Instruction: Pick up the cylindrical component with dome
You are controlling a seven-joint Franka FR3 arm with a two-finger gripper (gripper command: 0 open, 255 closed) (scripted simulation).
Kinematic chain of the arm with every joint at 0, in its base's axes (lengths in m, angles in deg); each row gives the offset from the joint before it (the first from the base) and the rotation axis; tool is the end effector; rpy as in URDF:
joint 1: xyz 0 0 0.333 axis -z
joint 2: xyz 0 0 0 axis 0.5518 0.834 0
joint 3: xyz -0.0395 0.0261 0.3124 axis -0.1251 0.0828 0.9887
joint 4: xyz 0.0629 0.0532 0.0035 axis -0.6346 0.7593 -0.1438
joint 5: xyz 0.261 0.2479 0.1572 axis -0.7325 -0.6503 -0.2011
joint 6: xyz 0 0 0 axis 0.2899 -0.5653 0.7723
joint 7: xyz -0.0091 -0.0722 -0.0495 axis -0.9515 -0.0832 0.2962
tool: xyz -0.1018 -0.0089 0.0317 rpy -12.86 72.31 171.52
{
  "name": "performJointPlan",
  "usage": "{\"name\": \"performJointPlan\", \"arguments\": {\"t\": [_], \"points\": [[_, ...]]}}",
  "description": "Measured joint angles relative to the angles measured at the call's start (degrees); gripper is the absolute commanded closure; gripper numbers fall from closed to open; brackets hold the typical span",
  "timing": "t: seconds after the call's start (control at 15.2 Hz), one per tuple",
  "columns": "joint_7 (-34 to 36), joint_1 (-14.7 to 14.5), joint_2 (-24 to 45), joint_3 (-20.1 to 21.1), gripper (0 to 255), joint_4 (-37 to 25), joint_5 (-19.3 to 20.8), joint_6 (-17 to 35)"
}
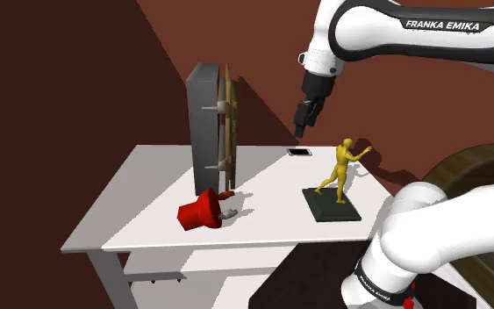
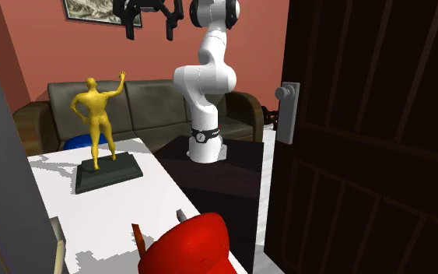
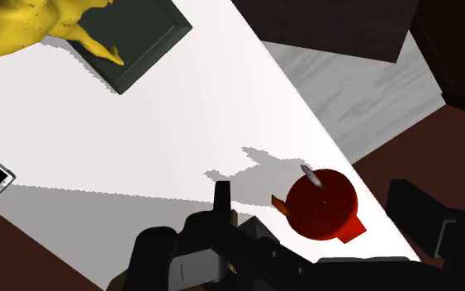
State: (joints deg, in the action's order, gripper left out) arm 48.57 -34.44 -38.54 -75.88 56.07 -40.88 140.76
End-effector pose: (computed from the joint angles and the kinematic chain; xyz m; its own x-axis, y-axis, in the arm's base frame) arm 0.3046 -0.0158 0.5939 0.9847 0.1546 0.0805 0.1525 -0.9878 0.0311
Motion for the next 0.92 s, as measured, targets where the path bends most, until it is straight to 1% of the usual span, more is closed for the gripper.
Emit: {"name": "performJointPlan", "arguments": {"t": [0.13, 0.33, 0.59, 0.92], "points": [[-0.2, -0.3, 0.8, 0.2, 0, 0.3, -0.1, 0.8], [-2.0, -1.6, 5.1, 0.4, 0, 0.9, 0.0, 4.5], [-5.0, -3.5, 11.8, 0.6, 0, 1.9, 0.4, 10.6], [-8.4, -5.7, 21.8, 1.4, 0, 1.1, 0.7, 17.4]]}}
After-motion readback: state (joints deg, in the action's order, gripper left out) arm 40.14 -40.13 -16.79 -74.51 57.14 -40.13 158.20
